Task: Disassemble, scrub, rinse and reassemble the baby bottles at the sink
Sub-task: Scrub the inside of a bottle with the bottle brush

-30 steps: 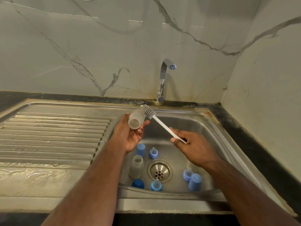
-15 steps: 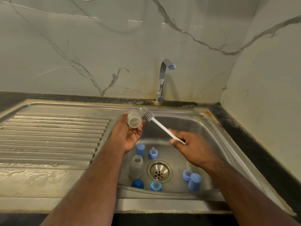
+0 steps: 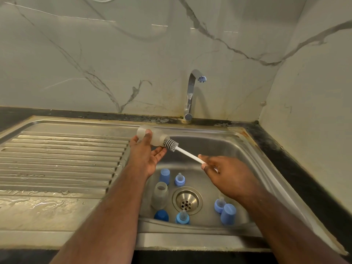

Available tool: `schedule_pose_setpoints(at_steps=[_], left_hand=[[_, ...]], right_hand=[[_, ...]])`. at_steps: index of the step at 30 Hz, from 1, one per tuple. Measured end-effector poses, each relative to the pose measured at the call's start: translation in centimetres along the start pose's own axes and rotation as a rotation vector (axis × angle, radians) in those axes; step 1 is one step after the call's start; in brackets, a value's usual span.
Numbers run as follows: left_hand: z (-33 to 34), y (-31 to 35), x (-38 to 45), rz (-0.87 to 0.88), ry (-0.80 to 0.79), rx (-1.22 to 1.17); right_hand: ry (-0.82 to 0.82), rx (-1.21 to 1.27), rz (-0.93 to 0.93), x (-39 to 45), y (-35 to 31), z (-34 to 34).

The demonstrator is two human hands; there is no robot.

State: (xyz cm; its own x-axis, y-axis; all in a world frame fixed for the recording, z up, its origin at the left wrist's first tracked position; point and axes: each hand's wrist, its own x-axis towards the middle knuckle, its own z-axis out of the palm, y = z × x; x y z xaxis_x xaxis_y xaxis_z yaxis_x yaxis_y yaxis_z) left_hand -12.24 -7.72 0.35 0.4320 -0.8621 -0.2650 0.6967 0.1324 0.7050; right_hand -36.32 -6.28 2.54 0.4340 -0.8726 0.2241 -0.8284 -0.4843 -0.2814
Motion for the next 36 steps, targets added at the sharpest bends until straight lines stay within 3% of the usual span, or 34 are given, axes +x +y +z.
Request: schedule_pose_setpoints(at_steps=[5, 8, 11, 13, 15, 19, 21, 25, 27, 36], left_hand=[[0.4, -0.6, -0.4, 0.022, -0.102, 0.130], [0.3, -0.4, -0.5, 0.018, -0.132, 0.115], [0.1, -0.1, -0.5, 0.015, -0.158, 0.066], [0.2, -0.1, -0.5, 0.014, -0.165, 0.040], [0.3, -0.1, -0.5, 0.015, -0.166, 0.029], [0.0, -0.1, -0.4, 0.008, -0.195, 0.077], [0.0, -0.4, -0.6, 0.003, -0.225, 0.133], [0.6, -1.2, -1.1, -0.004, -0.282, 0.129], [0.6, -0.9, -0.9, 0.020, -0.266, 0.068], [0.5, -0.3, -0.9, 0.054, -0.222, 0.019]], right_hand=[[-0.013, -0.220, -0.015, 0.5, -1.0, 0.2], [-0.095, 0.165, 0.015, 0.5, -0.6, 0.5], [-0.188, 0.594, 0.159, 0.2, 0.5, 0.4], [-0.196, 0.700, 0.229, 0.0, 0.6, 0.1], [-0.123, 0.571, 0.193, -0.1, 0.2, 0.2], [0.020, 0.043, 0.054, 0.0, -0.7, 0.9], [-0.001, 0.003, 0.042, 0.1, -1.1, 1.2], [-0.125, 0.690, 0.224, 0.2, -1.7, 1.0], [-0.171, 0.888, 0.309, -0.1, -1.6, 0.6], [-0.318, 0.869, 0.290, -0.7, -0.6, -1.0]])
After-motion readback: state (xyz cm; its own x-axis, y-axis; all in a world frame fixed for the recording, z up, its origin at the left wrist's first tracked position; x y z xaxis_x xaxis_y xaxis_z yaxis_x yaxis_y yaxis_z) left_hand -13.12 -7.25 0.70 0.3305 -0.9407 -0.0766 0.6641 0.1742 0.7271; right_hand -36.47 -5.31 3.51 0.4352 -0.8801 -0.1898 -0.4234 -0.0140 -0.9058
